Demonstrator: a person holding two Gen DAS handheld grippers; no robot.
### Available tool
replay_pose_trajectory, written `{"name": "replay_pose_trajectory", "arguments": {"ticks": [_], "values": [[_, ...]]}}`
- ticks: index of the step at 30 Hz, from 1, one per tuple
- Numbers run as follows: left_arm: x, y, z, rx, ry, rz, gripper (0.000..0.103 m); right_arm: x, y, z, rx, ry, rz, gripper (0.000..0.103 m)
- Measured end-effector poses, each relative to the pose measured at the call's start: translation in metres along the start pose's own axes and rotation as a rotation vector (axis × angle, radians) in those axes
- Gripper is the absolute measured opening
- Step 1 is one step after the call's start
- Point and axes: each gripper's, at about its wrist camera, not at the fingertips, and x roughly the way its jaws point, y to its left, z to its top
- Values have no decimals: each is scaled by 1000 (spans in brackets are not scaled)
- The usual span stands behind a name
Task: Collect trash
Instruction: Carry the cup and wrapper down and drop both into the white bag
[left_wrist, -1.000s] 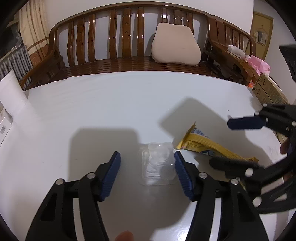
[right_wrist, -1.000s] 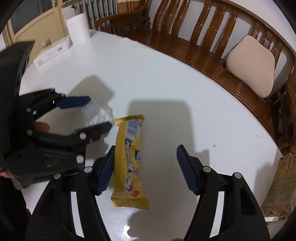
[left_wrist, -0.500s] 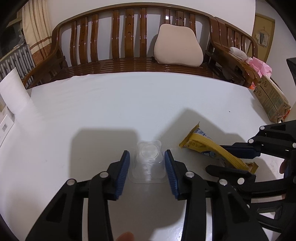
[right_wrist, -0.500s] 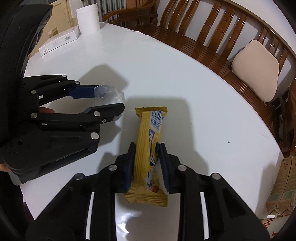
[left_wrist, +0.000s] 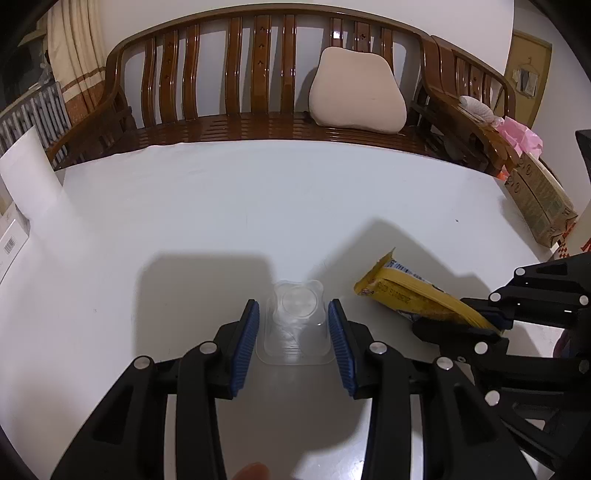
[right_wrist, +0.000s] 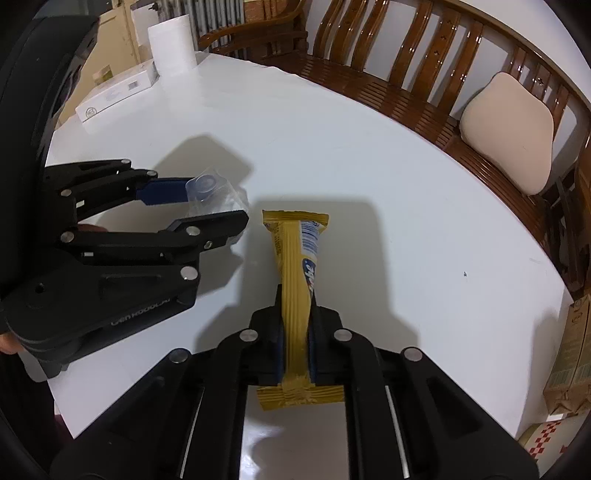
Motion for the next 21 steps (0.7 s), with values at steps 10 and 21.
{"name": "replay_pose_trajectory", "arguments": {"ticks": [10, 21], "values": [[-15, 2, -3, -1, -7, -20, 38, -9, 3, -8, 20, -17, -8, 8], [-47, 0, -6, 21, -27, -15, 38, -44, 11, -14, 43, -61, -26, 8]]}}
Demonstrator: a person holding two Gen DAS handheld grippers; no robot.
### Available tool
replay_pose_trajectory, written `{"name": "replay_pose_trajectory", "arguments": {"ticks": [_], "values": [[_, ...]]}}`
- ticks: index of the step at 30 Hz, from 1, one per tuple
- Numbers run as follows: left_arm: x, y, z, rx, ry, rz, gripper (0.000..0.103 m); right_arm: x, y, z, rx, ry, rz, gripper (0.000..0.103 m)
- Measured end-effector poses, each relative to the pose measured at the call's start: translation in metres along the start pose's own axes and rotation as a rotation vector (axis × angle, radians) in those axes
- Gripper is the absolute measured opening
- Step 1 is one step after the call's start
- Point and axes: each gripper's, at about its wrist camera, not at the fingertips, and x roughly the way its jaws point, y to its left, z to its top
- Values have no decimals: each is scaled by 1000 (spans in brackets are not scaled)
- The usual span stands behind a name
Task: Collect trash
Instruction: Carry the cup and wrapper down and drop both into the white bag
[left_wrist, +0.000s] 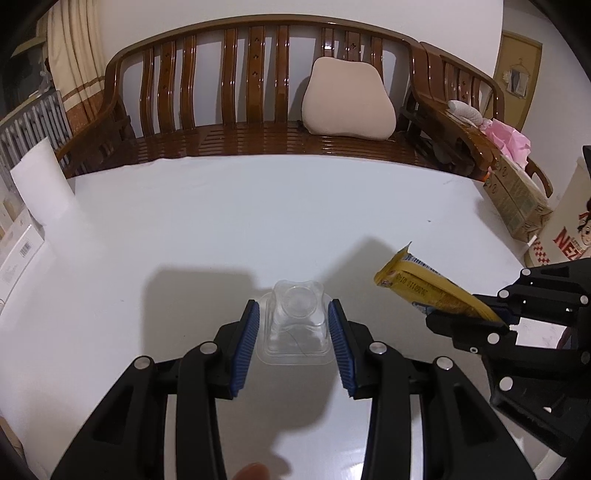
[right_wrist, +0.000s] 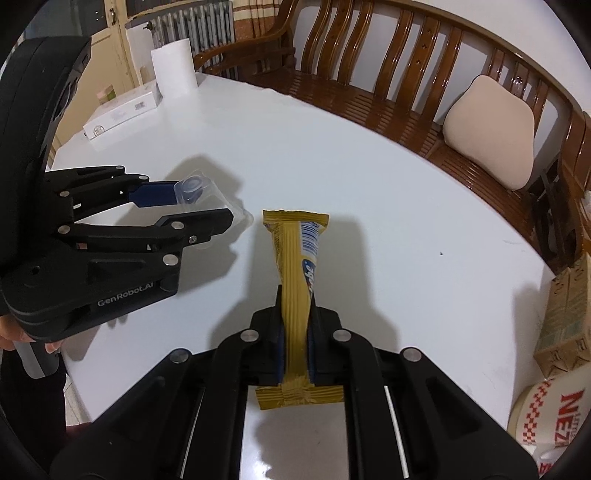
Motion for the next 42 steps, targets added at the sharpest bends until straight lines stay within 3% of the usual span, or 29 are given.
{"name": "replay_pose_trajectory", "arguments": {"ticks": [27, 42], "values": [[-119, -36, -18, 91, -92, -13, 38, -138, 27, -27, 11, -170, -53, 8], [-191, -56, -56, 146, -133, -49, 38, -224, 66, -62, 9, -270, -101, 8]]}}
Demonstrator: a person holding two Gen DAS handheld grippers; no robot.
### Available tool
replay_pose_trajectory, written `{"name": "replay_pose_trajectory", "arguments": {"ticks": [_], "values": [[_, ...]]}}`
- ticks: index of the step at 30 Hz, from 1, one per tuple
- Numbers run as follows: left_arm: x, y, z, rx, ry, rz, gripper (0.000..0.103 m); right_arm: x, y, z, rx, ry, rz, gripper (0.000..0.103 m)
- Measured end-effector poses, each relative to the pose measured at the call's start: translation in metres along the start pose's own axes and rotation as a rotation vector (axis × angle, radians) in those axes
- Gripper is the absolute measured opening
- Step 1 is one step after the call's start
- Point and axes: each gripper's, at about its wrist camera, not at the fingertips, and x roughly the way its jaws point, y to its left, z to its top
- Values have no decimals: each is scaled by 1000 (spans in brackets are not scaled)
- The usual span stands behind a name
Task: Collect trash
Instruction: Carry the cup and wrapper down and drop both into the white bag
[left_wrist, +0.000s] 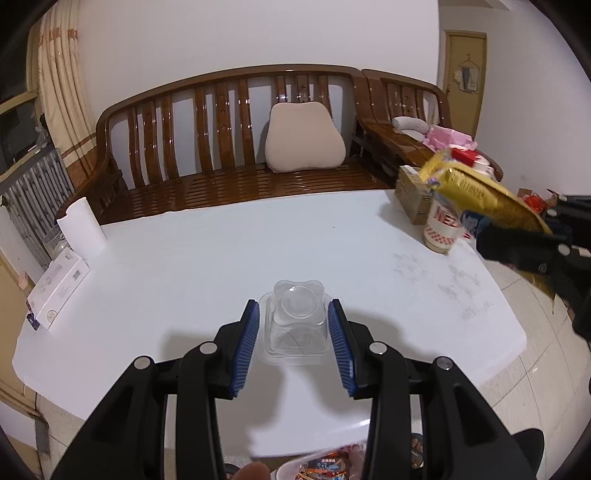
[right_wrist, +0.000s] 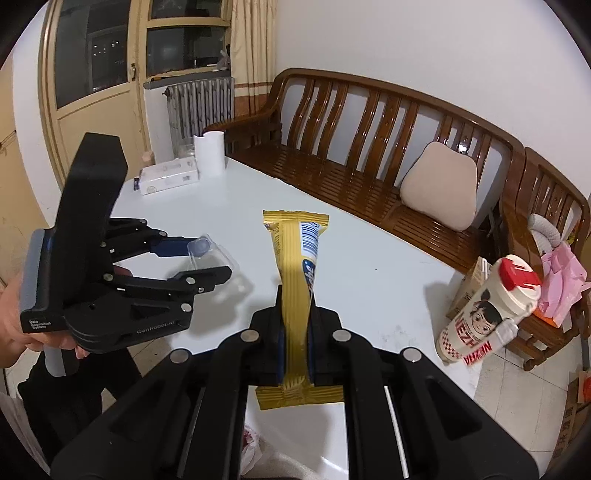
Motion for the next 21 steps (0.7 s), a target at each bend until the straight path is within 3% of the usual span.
{"name": "replay_pose_trajectory", "arguments": {"ticks": [10, 21], "values": [[-52, -14, -55, 36, -1, -75, 38, -60, 42, -37, -15, -36, -39, 8], [-67, -17, -137, 42, 78, -149, 38, -81, 99, -105, 27, 14, -54, 8]]}}
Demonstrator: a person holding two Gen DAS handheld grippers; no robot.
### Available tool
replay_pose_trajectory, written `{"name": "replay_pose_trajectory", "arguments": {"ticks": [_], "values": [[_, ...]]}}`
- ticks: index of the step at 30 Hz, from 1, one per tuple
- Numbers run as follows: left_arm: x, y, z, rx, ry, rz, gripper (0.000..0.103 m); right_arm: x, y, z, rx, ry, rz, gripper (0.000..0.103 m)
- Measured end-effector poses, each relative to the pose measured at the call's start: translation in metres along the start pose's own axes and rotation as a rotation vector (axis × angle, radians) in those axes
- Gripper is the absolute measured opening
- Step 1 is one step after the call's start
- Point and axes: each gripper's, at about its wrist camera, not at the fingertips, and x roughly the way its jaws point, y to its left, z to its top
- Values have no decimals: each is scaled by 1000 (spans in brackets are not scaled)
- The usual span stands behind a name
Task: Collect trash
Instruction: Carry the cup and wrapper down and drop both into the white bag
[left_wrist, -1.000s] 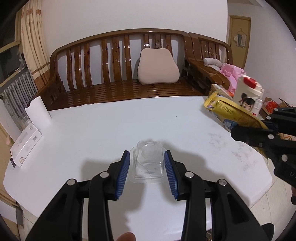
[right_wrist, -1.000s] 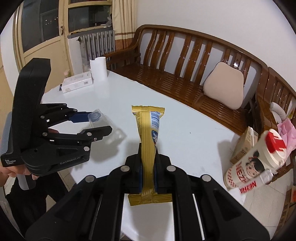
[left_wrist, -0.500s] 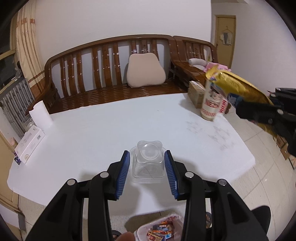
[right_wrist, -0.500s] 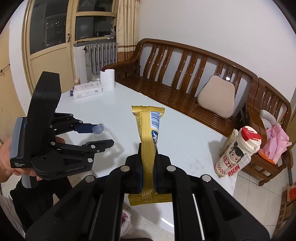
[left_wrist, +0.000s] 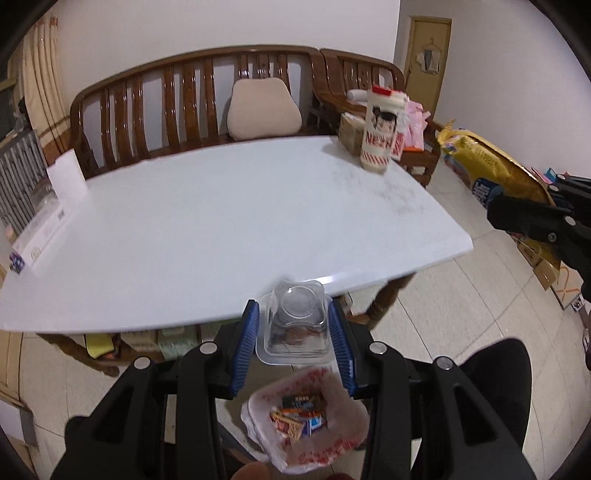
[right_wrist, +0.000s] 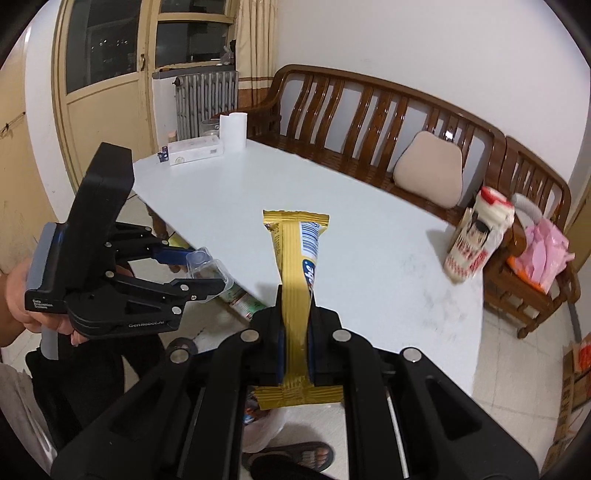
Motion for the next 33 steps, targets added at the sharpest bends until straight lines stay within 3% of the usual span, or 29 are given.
{"name": "replay_pose_trajectory", "arguments": {"ticks": [5, 11, 28, 33], "values": [[2, -2, -25, 7, 35, -9, 38, 0, 22, -25, 17, 16, -9, 8], [18, -6, -51, 4, 96, -20, 38, 23, 36, -51, 59, 106, -2, 8], [174, 25, -170, -181, 454, -4, 38, 181, 54, -156, 223, 427, 90, 8], [210, 27, -189, -211, 518, -5, 38, 219, 51, -184, 293, 495, 115, 8]]}}
